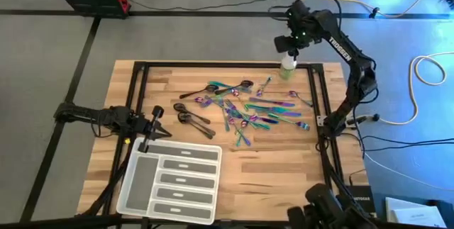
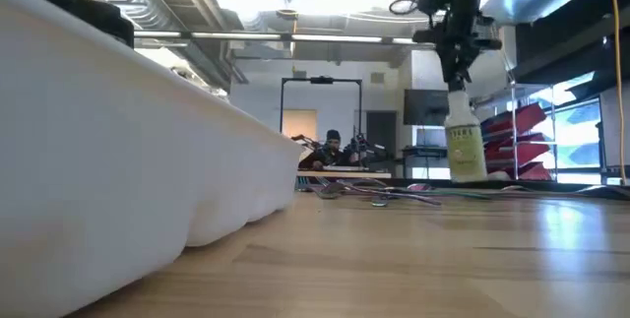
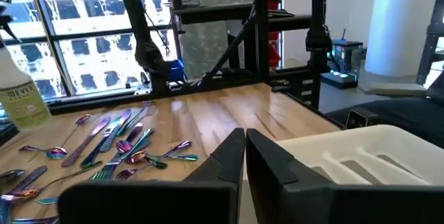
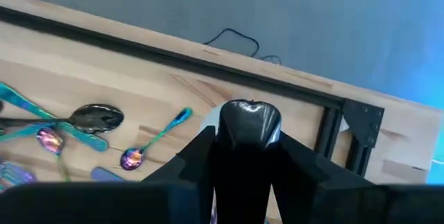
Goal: Sort silverware
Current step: Move the white spray bottle to the top right of the table, then adjust the white silverware tray
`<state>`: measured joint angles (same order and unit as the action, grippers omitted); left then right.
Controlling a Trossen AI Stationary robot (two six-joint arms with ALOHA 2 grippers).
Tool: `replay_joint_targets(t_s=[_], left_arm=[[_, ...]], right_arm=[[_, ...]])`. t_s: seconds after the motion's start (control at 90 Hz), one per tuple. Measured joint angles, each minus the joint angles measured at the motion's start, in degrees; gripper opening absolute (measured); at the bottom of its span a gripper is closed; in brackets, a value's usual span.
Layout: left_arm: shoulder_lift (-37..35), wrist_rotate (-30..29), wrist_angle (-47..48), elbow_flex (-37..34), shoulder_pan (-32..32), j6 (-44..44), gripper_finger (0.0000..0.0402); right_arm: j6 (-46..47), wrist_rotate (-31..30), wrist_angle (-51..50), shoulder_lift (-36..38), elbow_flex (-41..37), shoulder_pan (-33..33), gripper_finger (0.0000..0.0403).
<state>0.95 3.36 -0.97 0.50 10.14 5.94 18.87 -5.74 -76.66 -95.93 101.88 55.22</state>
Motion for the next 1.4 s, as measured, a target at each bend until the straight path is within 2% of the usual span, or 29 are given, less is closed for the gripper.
replay_joint_targets(t_s=[0.278,0.489,0.733,1.044,1.2,1.4], left_arm=[[0.00,0.00,0.00,0.00,0.00,0.01,0.0000],[0.00,-0.02,0.00,0.01,-0.01,0.01,0.0000],[0.00,-0.02,0.00,0.01,-0.01,0.01,0.0000],[0.00,0.00,0.00,0.01,0.01,0.01,0.0000],[0.00,0.00,0.00,0.01,0.01,0.01,0.0000],[0.00,-0.02,0.00,-0.01,0.01,0.01,0.0000]], right_arm=[[-1.18,1.09,5.79,0.45,-4.60,0.82,0.0092],[-1.78,1.73,4.68,0.73,-4.67,0.83,0.0107],[-2.75,-0.49,2.84,3.47,-4.78,0.81,0.0176],[-5.10,-0.33,3.66,10.35,-3.46,0.44,0.0291],[-8.03,1.44,7.00,14.12,-3.40,-4.08,0.0325],[-12.32,0.64,13.55,17.18,-3.40,-17.65,0.0330]])
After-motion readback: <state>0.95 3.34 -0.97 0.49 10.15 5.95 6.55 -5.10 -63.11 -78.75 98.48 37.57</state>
